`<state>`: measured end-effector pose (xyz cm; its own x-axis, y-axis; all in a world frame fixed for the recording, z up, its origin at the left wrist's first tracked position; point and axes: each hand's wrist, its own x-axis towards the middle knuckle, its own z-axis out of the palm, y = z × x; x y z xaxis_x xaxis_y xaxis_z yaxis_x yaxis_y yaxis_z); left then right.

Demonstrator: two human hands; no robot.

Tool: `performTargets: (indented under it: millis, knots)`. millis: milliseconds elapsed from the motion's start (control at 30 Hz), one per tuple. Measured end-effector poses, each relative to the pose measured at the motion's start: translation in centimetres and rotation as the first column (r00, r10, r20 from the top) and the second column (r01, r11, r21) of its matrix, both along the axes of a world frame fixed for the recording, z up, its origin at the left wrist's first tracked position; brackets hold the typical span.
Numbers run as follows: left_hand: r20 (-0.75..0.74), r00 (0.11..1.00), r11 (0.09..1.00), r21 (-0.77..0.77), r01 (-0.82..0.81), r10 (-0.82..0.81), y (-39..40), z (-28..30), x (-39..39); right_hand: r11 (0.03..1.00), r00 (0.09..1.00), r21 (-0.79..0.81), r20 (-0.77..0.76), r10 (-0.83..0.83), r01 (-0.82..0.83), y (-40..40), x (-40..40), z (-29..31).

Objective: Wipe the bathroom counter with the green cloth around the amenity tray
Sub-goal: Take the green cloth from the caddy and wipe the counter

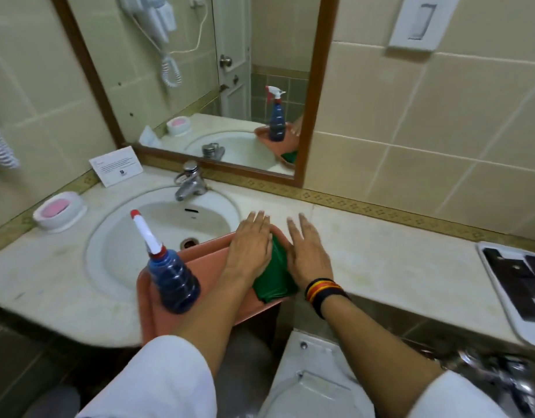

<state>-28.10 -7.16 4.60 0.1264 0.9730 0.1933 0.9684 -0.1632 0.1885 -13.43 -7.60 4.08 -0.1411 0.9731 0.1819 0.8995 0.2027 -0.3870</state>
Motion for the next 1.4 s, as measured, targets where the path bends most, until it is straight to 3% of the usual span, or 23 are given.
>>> performTargets:
  millis: [100,233,333,433,567,667,733,800,867,933,1000,1067,1133,1233,1400]
  knots:
    - [-0.009,0.994,0.983,-0.146,-0.109,0.109,0.1,-2.5,-2.6,0.977,0.999,-0.207,-0.018,-0.046,0.042,-1.0,-3.4,-2.1]
    - [0.058,0.973,0.948,-0.244,-0.203,0.223,1.3,-5.3,-2.9,0.921,0.978,-0.353,0.175,-0.109,0.166,-0.9,-5.6,-4.0]
    - [0.218,0.919,0.935,-0.208,-0.286,0.33,2.5,-6.2,-2.5,0.908,0.984,-0.387,-0.005,-0.178,0.162,-0.1,-6.4,-3.6]
    - [0.457,0.804,0.925,-0.212,-0.316,0.38,2.9,-5.6,-1.7,0.916,0.966,-0.382,-0.166,-0.197,0.121,-0.2,-6.3,-2.6]
    - [0.694,0.682,0.969,-0.096,-0.227,0.229,2.2,-1.7,2.1,0.957,0.909,-0.266,-0.359,-0.213,0.119,-2.8,-2.0,-1.1]
    - [0.829,0.555,0.998,-0.043,-0.052,0.064,2.1,1.1,8.0,0.958,0.835,-0.141,-0.469,-0.287,0.25,-4.4,5.3,0.6]
    - [0.853,0.52,0.997,0.009,0.072,-0.045,2.3,1.9,13.4,0.936,0.818,-0.059,-0.469,-0.333,0.347,-5.2,11.1,1.4]
    - [0.837,0.534,0.983,0.024,0.179,-0.118,2.7,1.5,19.1,0.9,0.813,-0.034,-0.414,-0.409,0.435,-5.4,17.0,1.2]
    - [0.775,0.614,0.97,-0.007,0.243,-0.148,2.9,-0.3,24.3,0.857,0.807,-0.111,-0.297,-0.511,0.502,-4.7,22.9,-0.3]
    - [0.664,0.726,0.958,-0.045,0.282,-0.182,2.5,-3.0,27.6,0.794,0.812,-0.239,-0.036,-0.583,0.559,-3.7,27.0,-2.4]
    - [0.517,0.82,0.941,-0.08,0.33,-0.244,2.0,-6.0,30.1,0.809,0.858,-0.289,0.131,-0.497,0.512,-2.9,29.5,-5.0]
    - [0.389,0.872,0.922,-0.12,0.368,-0.298,2.3,-8.3,31.5,0.899,0.933,-0.255,0.15,-0.328,0.357,-1.7,30.0,-7.1]
    - [0.287,0.895,0.91,-0.136,0.392,-0.342,3.2,-9.8,32.9,0.937,0.952,-0.209,0.19,-0.24,0.278,-0.3,30.3,-8.4]
    - [0.184,0.9,0.898,-0.128,0.42,-0.395,4.1,-11.3,33.7,0.91,0.926,-0.207,0.199,-0.321,0.36,-0.3,31.1,-9.2]
    - [0.211,0.898,0.907,-0.091,0.412,-0.386,3.8,-11.6,33.3,0.784,0.798,-0.153,0.159,-0.581,0.601,-6.5,34.1,-10.4]
